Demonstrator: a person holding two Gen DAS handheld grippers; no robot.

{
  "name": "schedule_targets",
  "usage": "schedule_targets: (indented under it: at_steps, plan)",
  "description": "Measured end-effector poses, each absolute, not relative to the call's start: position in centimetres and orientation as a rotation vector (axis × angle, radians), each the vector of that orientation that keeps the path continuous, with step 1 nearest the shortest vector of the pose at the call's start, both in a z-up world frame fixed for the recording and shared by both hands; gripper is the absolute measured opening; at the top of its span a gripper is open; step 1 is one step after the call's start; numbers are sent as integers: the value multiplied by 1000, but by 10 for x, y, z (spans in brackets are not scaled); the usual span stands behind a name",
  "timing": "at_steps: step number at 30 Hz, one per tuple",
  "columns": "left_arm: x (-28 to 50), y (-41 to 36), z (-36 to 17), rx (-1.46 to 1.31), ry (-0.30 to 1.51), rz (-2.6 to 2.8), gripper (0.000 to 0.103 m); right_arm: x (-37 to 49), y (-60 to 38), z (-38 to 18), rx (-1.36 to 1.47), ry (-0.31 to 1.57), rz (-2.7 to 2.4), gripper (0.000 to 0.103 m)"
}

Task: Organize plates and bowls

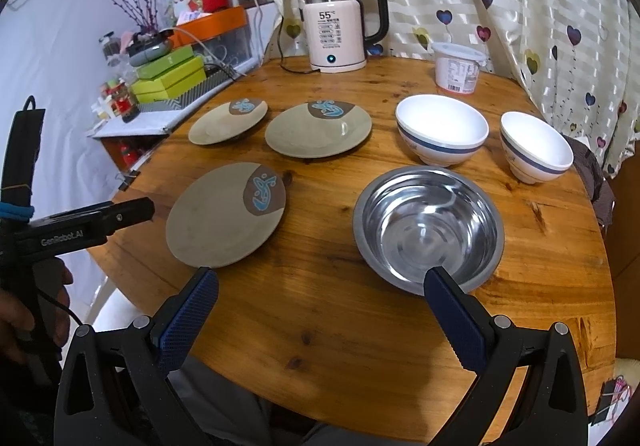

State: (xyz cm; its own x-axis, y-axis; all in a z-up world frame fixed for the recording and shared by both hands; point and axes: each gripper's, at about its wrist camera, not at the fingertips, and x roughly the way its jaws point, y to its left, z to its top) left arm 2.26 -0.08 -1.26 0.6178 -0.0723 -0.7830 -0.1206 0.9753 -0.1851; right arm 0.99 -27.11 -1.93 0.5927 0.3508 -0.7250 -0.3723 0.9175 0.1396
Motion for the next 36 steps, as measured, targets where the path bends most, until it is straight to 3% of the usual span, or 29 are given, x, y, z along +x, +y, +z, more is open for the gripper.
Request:
schedule_targets:
  at_steps: [36]
  plan:
    - [31, -15, -18, -194, 919, -9, 98, 19, -273, -17, -38, 855, 406, 103]
